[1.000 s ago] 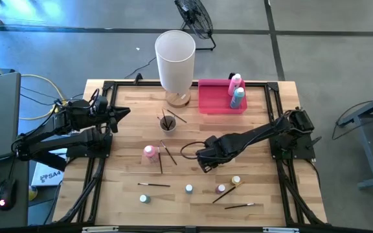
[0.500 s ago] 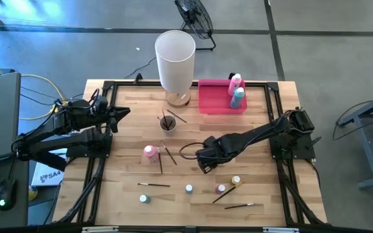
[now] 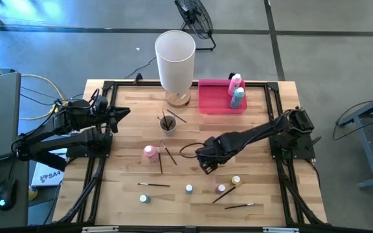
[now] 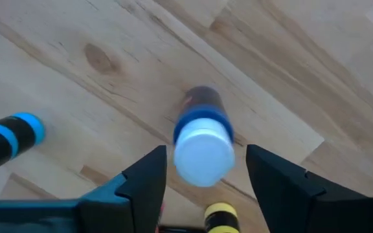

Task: Pick & Place Paint Supplies
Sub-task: Put the small blue paint bottle into the pink bin

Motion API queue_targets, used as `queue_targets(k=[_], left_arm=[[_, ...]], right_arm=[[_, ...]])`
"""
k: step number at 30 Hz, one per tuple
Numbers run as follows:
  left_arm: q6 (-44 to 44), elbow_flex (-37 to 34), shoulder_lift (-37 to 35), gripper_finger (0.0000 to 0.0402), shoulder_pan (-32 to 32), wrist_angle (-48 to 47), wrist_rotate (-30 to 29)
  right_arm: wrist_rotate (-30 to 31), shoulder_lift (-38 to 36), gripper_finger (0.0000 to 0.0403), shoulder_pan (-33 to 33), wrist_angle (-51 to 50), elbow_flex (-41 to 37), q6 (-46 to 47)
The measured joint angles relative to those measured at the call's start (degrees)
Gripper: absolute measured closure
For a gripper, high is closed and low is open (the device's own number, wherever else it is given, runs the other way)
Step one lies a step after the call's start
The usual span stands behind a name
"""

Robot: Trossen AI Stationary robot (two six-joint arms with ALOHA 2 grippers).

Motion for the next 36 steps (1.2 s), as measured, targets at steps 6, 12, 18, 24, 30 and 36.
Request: queue_targets(k=[6,12,18,24,30,36], left_arm=[[0.00,0.00,0.00,0.0348,0.00,0.00,-0.01],[0.00,0.00,0.00,0.0348,-0.01,0.00,-0.05],[0.00,0.00,0.00,0.0348,0.01,0.00,-0.08],[0.00,0.00,0.00,0.0348,0.01,0.00,-0.10],[0.00,0.00,0.00,0.0348,-0.01,0.00,-0.38],[0.00,0.00,0.00,0.0348,0.00,-0.02,-0.36]], right_arm=[[-0.08,0.00,0.0196,-0.94,0.27,0.00,-2.48],[-1.56,0.00,0.0199,-1.19,0.58,0.00,-2.67],[-1.70,0.00,0.0223,-1.19,0.59,0.00,-2.70],[-0.69,0.00,0.0250,-1.19,0.81,0.00,-2.71],[-0.02,0.00,0.0273,-1.19,1.39,0.00,-2.78],[-0.02,0.00,0.0278,-1.19,1.43,0.00,-2.78]])
